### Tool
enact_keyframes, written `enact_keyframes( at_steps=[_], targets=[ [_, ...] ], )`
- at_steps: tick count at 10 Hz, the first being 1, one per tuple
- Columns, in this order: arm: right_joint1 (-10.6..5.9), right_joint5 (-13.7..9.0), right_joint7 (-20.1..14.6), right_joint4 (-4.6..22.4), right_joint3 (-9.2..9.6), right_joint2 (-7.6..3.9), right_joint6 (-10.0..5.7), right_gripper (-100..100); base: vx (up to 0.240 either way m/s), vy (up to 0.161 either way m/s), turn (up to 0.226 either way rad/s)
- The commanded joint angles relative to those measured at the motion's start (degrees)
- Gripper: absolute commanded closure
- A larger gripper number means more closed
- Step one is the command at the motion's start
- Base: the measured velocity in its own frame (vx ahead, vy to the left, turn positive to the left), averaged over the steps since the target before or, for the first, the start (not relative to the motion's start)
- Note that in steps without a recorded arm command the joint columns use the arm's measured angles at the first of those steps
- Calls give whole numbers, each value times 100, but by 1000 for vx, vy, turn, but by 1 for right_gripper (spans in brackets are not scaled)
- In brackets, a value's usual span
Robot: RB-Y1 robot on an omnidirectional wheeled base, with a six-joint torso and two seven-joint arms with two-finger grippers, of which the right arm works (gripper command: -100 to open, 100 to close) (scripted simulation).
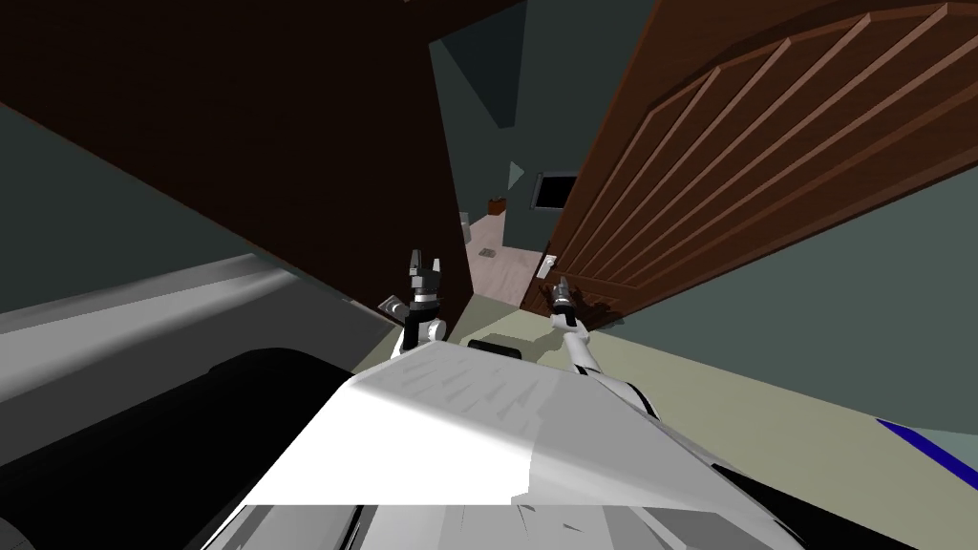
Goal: Pull the door open
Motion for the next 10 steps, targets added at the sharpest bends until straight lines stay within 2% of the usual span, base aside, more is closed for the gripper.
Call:
enact_keyframes(
  at_steps=[1,6,10],
  targets=[
    [-145,-19,-37,286,-28,-32,-19,-100,90,1,17],
    [-529,-68,-118,982,-105,-99,-53,-100,90,-5,12],
    [-757,-97,-166,1393,-151,-139,-73,-100,74,-5,9]
  ],
)
